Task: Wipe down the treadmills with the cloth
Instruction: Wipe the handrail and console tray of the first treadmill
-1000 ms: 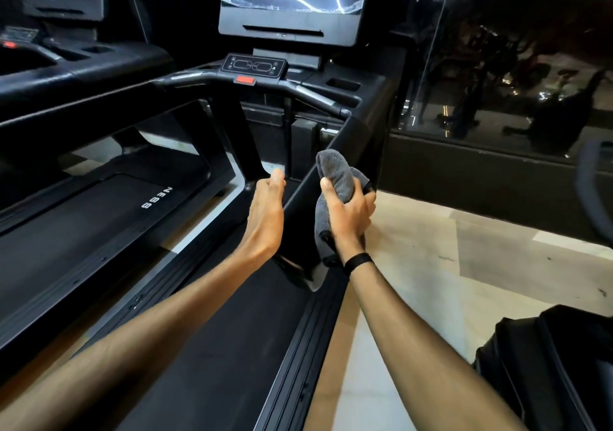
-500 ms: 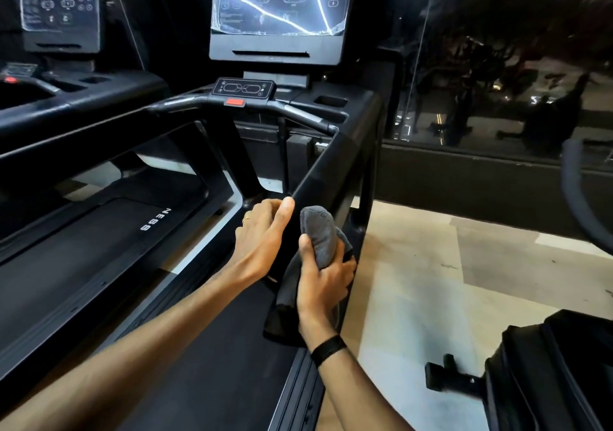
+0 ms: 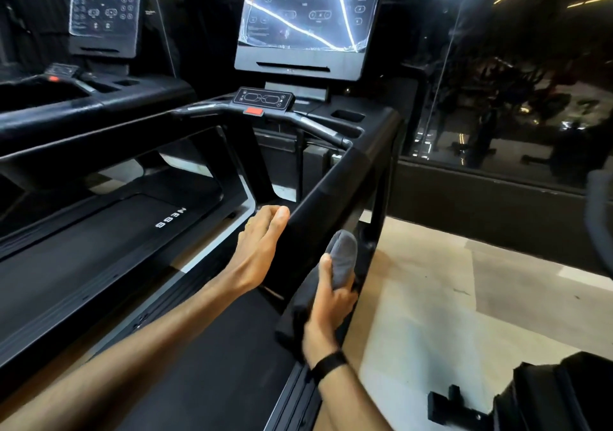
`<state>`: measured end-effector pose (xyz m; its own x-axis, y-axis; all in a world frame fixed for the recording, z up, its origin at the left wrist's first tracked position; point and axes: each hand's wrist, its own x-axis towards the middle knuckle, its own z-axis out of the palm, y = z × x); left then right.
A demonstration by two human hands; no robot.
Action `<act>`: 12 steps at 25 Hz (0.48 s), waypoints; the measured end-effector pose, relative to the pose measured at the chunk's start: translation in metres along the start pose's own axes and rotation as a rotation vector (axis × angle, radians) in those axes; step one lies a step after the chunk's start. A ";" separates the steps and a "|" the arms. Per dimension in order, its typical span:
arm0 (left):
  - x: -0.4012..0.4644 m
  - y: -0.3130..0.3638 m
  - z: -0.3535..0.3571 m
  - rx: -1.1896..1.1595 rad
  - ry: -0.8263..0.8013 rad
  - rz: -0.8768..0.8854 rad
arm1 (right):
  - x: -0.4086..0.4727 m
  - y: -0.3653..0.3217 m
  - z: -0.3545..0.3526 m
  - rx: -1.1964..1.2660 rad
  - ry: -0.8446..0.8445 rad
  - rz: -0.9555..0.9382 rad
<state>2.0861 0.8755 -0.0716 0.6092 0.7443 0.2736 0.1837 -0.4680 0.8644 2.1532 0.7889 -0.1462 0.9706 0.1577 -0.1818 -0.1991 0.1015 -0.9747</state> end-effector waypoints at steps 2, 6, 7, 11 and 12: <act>0.001 -0.003 -0.001 -0.082 -0.003 0.014 | -0.017 0.008 -0.002 -0.022 0.021 0.030; 0.000 -0.007 0.001 -0.186 -0.009 0.006 | -0.003 0.005 0.009 -0.114 0.022 -0.025; 0.000 -0.008 0.002 -0.197 0.012 -0.001 | 0.004 0.003 0.011 -0.103 0.030 -0.048; 0.005 -0.012 0.000 -0.251 0.077 -0.079 | 0.059 -0.019 0.026 -0.207 0.039 -0.110; 0.005 -0.010 0.000 -0.256 0.082 -0.085 | 0.079 -0.031 0.034 -0.245 0.028 -0.119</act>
<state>2.0879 0.8839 -0.0787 0.5333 0.8170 0.2195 0.0248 -0.2744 0.9613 2.2314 0.8314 -0.1259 0.9892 0.1318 -0.0643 -0.0479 -0.1236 -0.9912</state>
